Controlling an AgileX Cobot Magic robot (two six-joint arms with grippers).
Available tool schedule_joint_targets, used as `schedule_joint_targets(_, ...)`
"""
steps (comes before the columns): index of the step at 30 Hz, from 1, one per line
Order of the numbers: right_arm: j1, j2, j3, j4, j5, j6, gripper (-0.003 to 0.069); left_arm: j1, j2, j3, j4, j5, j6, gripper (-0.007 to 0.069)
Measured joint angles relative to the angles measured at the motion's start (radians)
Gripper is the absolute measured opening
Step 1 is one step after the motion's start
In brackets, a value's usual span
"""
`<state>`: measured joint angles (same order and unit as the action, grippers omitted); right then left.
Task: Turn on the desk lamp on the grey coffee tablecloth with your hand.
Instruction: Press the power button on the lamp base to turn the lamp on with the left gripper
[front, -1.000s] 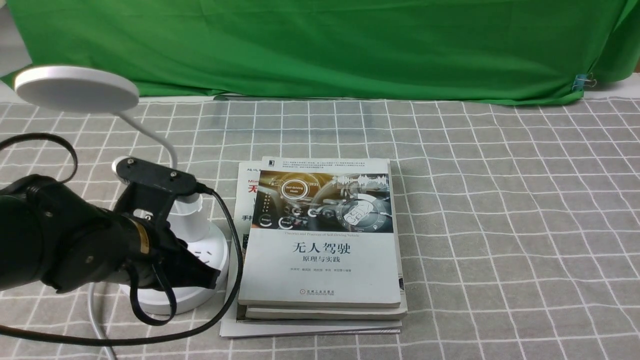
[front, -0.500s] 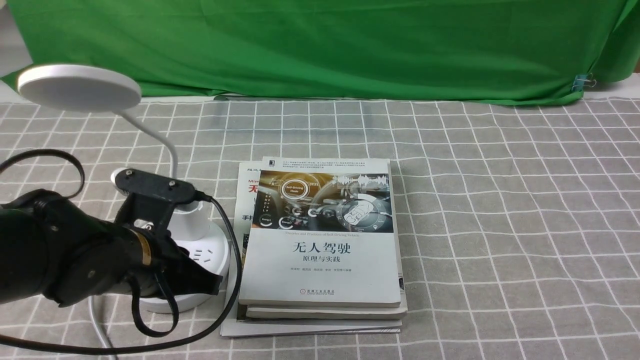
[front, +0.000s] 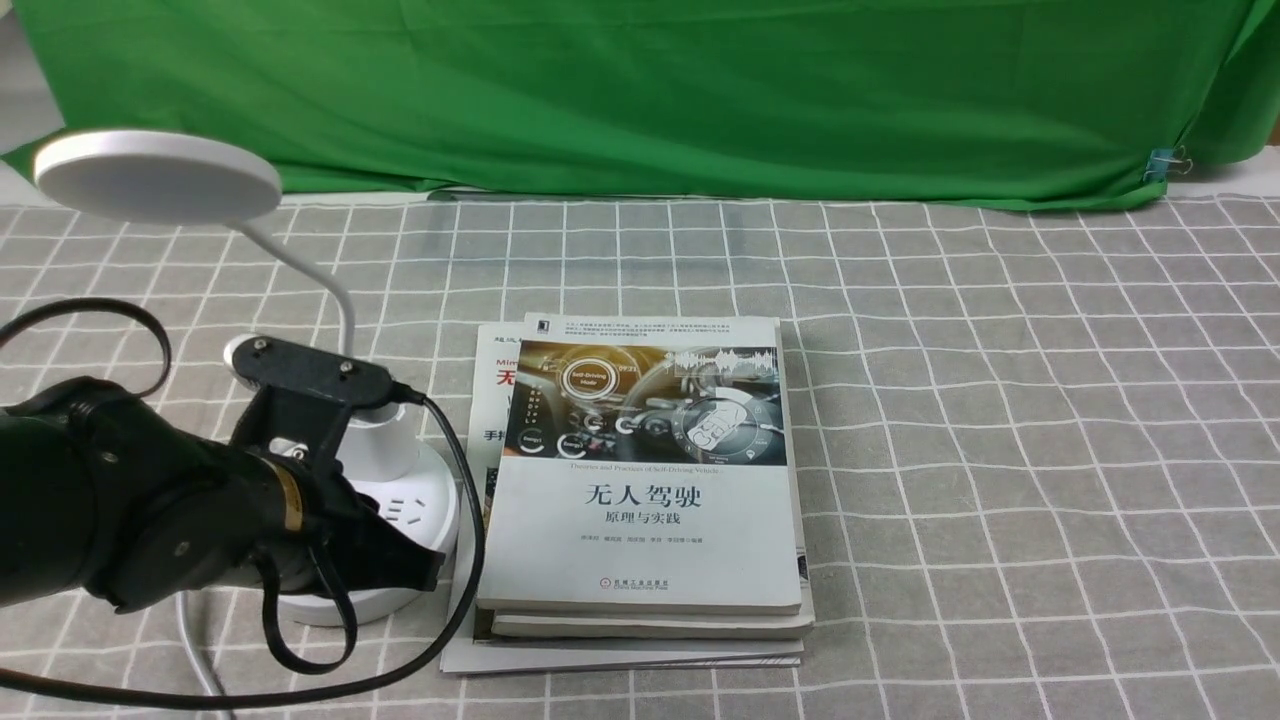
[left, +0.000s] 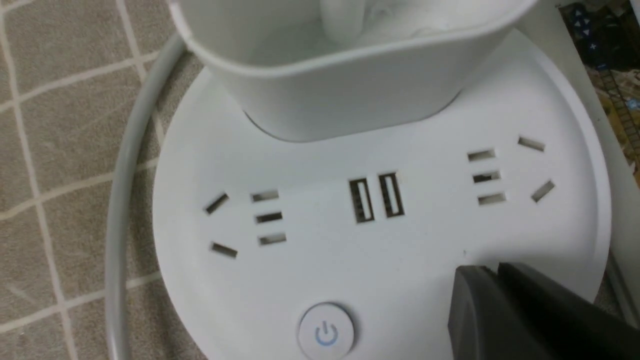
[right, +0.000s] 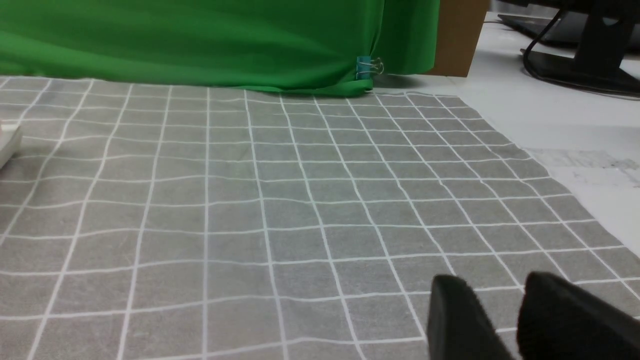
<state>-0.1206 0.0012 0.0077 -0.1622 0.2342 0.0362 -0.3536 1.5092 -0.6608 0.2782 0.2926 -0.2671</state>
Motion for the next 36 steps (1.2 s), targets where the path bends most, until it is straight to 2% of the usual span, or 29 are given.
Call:
schedule_joint_targets(12, 0.0, 0.0, 0.0, 0.0, 0.0, 0.0, 0.0245, -0.004, -0.007, 0.0, 0.018, 0.01, 0.0, 0.0019)
schedule_joint_targets(23, 0.0, 0.0, 0.0, 0.0, 0.0, 0.0, 0.0245, -0.004, -0.007, -0.01, 0.099, 0.032, -0.057, 0.0019)
schedule_joint_targets(36, 0.0, 0.0, 0.0, 0.0, 0.0, 0.0, 0.0245, -0.004, -0.006, -0.02, 0.104, 0.028, -0.065, 0.0019)
